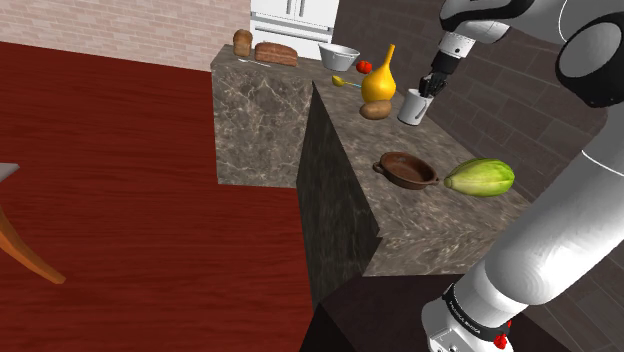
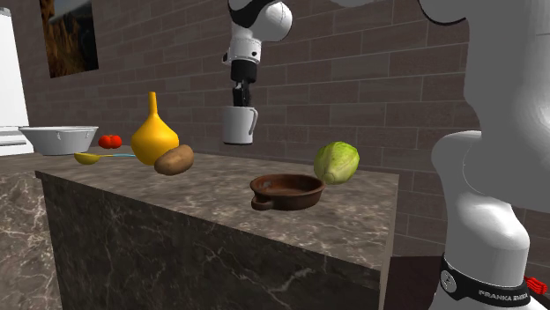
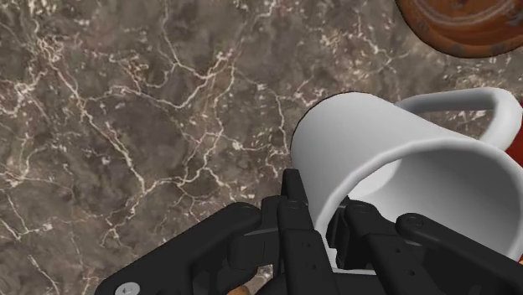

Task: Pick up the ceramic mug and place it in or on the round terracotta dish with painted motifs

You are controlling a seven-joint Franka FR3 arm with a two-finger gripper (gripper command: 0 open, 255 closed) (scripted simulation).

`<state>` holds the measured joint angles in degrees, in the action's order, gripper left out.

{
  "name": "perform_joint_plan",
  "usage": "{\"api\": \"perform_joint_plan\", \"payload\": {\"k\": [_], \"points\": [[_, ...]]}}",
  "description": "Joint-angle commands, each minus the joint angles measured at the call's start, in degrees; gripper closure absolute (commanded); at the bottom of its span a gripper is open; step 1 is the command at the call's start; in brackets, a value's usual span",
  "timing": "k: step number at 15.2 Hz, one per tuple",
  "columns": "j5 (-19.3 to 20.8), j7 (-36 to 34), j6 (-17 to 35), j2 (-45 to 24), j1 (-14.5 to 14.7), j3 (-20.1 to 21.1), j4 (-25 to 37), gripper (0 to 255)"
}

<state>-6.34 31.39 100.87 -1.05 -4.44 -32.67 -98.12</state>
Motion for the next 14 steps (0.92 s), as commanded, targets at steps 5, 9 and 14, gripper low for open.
{"api": "perform_joint_plan", "payload": {"k": [5, 9, 14], "points": [[8.1, -7.8, 0.9, 16.1, 1.7, 4.1, -14.4, 255], [11.3, -12.5, -0.2, 25.7, 0.9, 8.0, -22.2, 255], [12.9, -17.4, -3.2, 36.9, -0.4, 12.9, -30.4, 255]]}}
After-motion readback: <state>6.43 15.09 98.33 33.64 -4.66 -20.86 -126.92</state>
